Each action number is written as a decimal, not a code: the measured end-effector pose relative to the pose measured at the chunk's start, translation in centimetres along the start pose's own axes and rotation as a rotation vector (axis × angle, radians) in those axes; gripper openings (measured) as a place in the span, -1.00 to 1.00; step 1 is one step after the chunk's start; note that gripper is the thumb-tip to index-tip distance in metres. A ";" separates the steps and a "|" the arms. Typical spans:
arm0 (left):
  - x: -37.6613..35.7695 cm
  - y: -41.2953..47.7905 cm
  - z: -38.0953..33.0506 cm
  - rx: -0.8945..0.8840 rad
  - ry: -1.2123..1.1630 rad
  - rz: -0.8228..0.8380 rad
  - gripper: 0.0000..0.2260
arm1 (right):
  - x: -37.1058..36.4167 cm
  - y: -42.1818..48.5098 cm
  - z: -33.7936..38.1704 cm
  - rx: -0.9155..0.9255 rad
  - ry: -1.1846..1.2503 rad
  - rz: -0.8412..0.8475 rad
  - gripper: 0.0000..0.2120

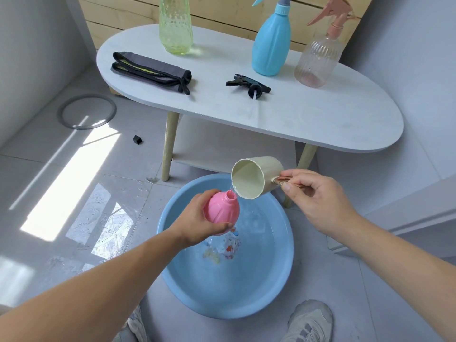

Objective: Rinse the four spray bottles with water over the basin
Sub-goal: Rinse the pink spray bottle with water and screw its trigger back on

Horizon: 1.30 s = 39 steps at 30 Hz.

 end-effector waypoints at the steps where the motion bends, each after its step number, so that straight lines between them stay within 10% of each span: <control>1: 0.0 0.0 -0.1 0.001 0.002 -0.002 -0.37 | 0.0 0.0 0.1 0.008 0.000 0.001 -0.87; 39: -0.1 0.0 -0.2 -0.001 -0.014 0.008 -0.40 | -0.4 -0.8 2.3 0.286 -0.289 -0.021 -0.82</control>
Point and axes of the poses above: each hand's wrist, its own y-axis towards the middle knuckle, its own x-axis out of the back of the hand, z = x × y, the point moved 6 cm from there along y, towards the middle knuckle, and after that the axes turned 9 degrees about -x, right-handed, at the moved point
